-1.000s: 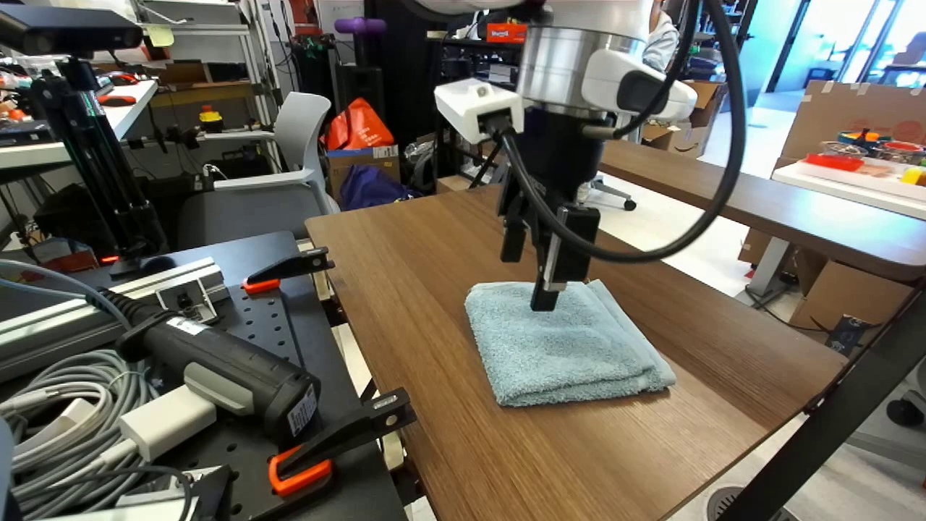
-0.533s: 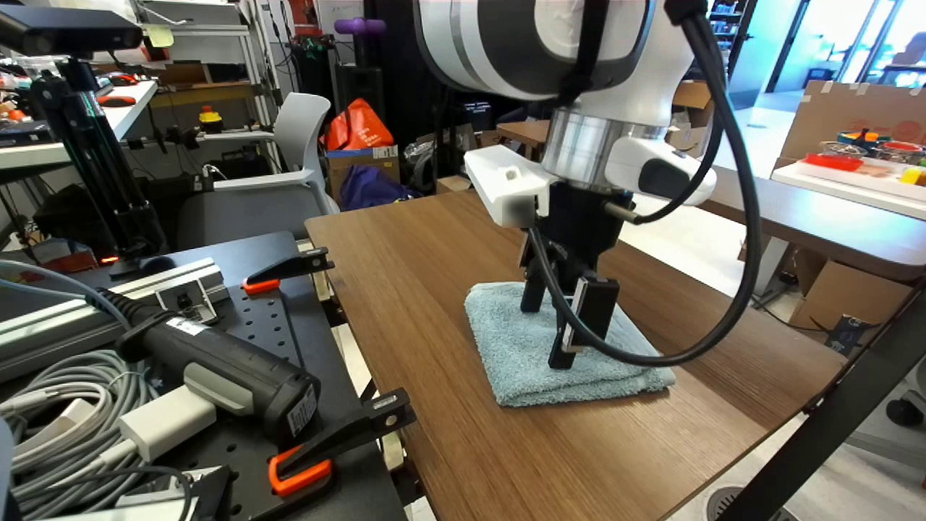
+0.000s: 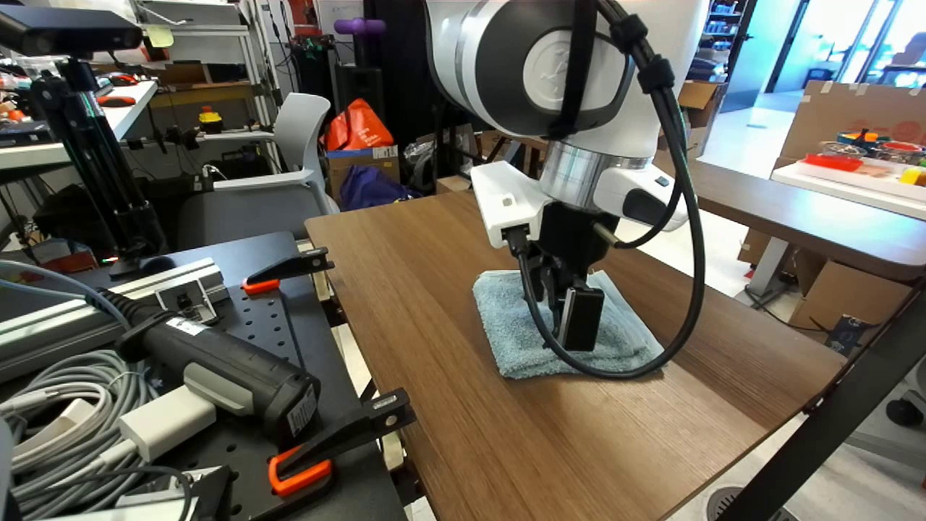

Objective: Use the towel to wipe the table.

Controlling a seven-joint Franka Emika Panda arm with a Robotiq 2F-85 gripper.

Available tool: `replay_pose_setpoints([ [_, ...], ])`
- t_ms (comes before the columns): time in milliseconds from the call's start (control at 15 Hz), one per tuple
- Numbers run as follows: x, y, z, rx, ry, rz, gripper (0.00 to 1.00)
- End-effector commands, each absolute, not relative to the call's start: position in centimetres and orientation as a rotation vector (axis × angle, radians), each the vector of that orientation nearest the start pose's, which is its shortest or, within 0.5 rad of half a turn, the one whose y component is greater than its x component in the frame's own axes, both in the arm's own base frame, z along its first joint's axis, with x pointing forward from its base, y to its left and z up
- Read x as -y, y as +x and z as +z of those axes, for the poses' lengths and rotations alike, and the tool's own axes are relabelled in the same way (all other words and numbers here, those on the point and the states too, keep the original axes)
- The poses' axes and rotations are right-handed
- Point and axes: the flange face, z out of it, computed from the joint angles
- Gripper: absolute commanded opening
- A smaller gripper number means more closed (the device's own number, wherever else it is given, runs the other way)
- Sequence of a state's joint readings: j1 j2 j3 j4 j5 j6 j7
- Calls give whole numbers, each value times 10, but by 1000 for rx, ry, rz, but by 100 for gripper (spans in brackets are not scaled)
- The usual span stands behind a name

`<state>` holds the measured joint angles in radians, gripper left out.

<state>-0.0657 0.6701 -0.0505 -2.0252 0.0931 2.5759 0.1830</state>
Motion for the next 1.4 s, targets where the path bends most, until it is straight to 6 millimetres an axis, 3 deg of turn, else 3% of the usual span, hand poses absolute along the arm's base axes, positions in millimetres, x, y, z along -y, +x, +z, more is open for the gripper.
replay_pose_setpoints([
  [0, 39, 572, 100, -449, -3048, 129, 100],
  [133, 12, 566, 101, -316, -3060, 164, 100],
  [467, -63, 526, 77, -6, -3128, 320, 100],
  [933, -151, 507, 92, 325, -3172, 299, 100],
  [1067, -156, 513, 95, 341, -3159, 295, 100],
  [1333, -131, 544, 120, 241, -3067, 288, 100],
])
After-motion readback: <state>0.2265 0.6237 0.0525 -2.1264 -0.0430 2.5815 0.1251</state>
